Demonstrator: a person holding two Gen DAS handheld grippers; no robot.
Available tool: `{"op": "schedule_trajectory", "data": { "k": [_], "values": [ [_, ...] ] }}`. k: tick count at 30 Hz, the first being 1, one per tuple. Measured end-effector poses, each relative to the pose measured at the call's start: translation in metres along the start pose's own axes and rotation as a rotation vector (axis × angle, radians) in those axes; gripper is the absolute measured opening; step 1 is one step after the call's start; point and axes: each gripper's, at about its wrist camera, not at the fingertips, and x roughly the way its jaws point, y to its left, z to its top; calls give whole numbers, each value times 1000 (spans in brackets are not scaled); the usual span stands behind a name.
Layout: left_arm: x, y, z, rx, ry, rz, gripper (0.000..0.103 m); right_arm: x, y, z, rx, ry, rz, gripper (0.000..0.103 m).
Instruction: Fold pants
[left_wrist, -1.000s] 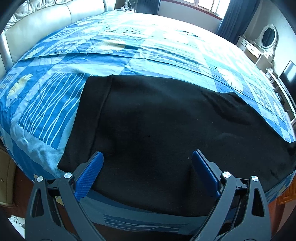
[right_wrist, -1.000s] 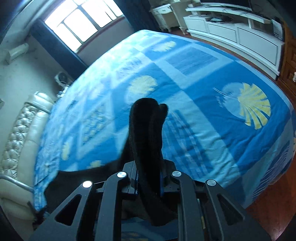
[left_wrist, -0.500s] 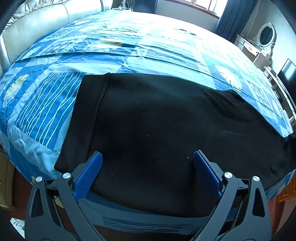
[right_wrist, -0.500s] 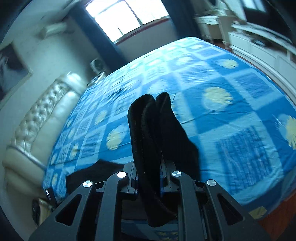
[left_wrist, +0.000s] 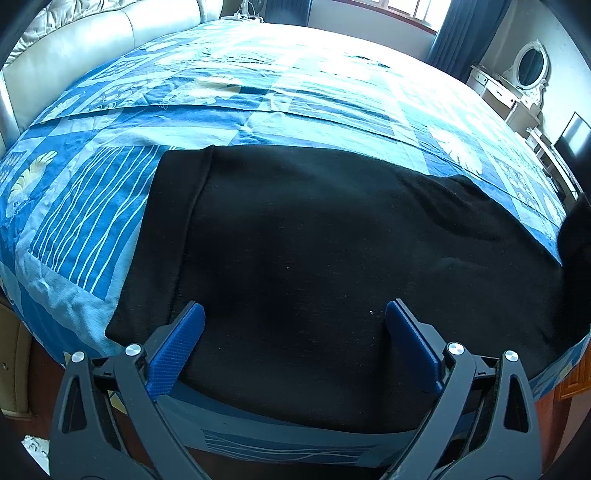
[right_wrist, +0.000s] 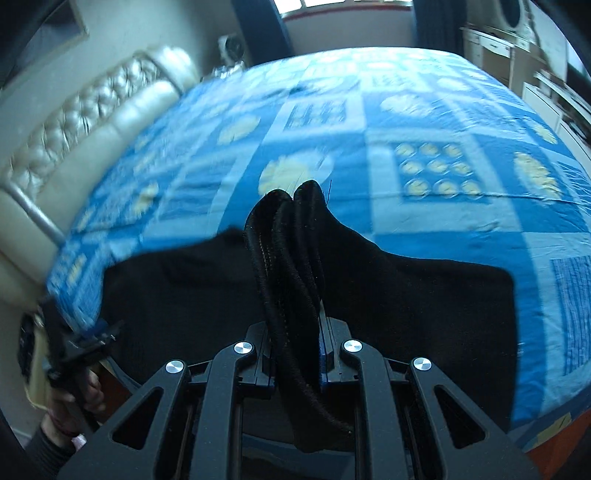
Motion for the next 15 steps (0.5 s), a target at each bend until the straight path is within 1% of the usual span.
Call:
{"op": "schedule_trajectory", "data": {
  "k": [3, 7, 11, 15],
  "values": [
    [0, -1, 0, -2, 2, -3, 98, 23, 16, -9, -6, 42, 9, 16],
    [1, -1, 1, -7, 3, -6, 98, 47, 35, -18, -24, 73, -29, 16],
    [1, 0, 1, -11, 3, -7, 98, 59, 47, -22, -44, 85, -62, 16],
    [1, 0, 1, -14, 5, -9, 98, 63, 55, -26, -56, 83, -62, 17]
  ]
}}
